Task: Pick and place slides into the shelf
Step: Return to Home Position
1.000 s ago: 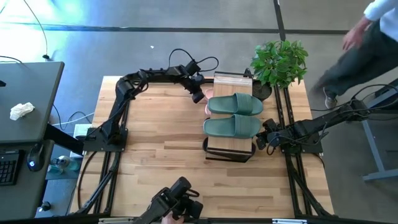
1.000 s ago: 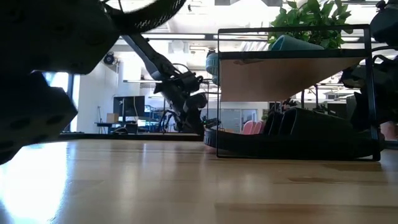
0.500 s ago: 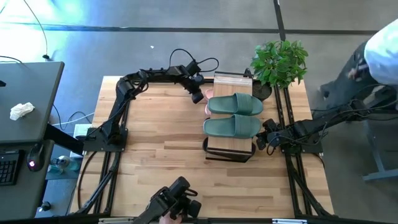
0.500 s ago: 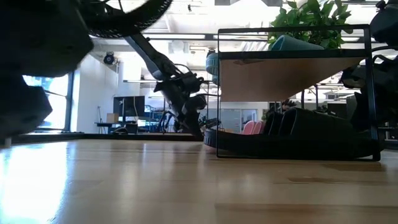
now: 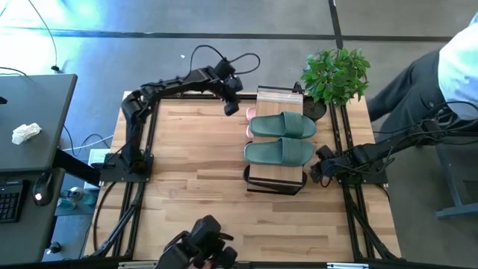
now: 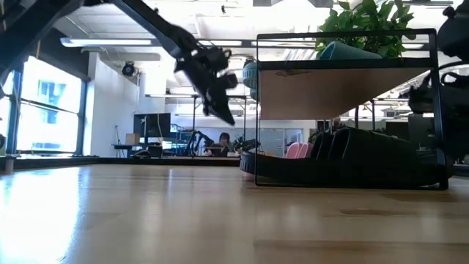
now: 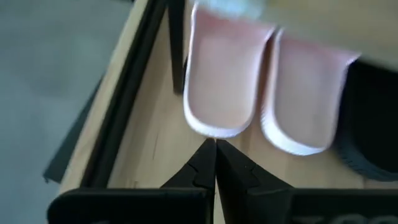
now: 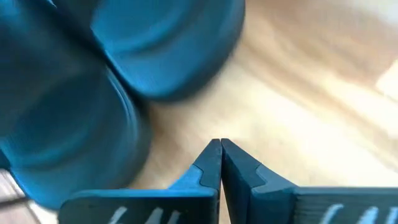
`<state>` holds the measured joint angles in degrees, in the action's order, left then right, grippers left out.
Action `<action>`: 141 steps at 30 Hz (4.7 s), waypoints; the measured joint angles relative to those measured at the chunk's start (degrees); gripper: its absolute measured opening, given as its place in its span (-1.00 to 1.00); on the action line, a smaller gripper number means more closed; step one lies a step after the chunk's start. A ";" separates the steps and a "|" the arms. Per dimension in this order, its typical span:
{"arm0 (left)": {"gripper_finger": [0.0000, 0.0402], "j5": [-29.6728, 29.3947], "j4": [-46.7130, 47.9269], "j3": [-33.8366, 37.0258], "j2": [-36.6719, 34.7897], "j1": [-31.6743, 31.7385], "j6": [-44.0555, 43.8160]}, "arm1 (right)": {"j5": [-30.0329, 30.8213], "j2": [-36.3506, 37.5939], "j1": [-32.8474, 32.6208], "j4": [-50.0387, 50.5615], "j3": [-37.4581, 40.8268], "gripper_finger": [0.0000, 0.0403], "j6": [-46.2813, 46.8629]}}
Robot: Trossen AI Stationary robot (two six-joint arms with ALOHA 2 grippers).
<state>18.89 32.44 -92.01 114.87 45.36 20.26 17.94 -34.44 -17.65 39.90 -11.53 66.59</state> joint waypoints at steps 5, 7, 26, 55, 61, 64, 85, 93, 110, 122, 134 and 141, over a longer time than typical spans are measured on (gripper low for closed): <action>-1.00 2.51 -0.17 -0.02 -5.40 0.00 2.12 | -7.07 0.00 -0.02 2.94 -0.28 -1.00 0.18; -1.00 3.48 -0.33 -0.04 -6.80 0.00 3.55 | -9.61 0.00 -0.01 4.02 -1.88 -1.00 -2.23; -1.00 24.24 -2.59 0.06 -9.20 0.00 10.02 | -39.62 -1.19 -0.11 3.94 -28.22 -1.00 -10.12; -1.00 -7.61 -6.90 0.02 -63.05 -6.51 -8.77 | -13.39 3.40 1.23 -7.17 -81.33 -1.00 -74.23; -1.00 -11.01 -1.97 3.48 -70.50 -6.51 -10.11 | -11.98 10.86 8.11 -15.36 -63.95 -1.00 -68.39; -1.00 -14.19 -1.04 8.17 -75.14 -6.51 -10.44 | -11.77 12.53 12.25 -21.65 -54.43 -1.00 -66.58; -1.00 -16.17 -16.63 43.03 -99.04 -6.45 -17.03 | 3.54 28.64 16.47 -31.84 -35.63 -1.00 -73.28; -1.00 -17.23 -16.48 45.90 -105.10 -6.36 -16.14 | 3.47 33.15 18.10 -25.01 -35.50 -1.00 -68.34; -1.00 -18.49 -15.70 52.62 -114.32 -6.38 -17.77 | -4.64 34.16 25.68 -24.41 -32.53 -1.00 -59.60; -1.00 -17.32 -18.18 59.33 -114.51 -6.38 -21.71 | -8.58 34.14 27.04 -35.57 -16.91 -1.00 -49.59; -1.00 -13.83 -32.51 75.63 -114.49 -6.38 -28.79 | -11.69 34.14 27.02 -39.96 -4.75 -1.00 -39.64; -1.00 -13.79 -38.79 82.88 -114.49 -6.40 -31.23 | -12.17 34.14 26.99 -49.51 2.94 -1.00 -38.15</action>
<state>5.10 -6.35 -9.13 0.38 38.96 -10.97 5.76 -0.30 9.34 -9.60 -8.59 28.45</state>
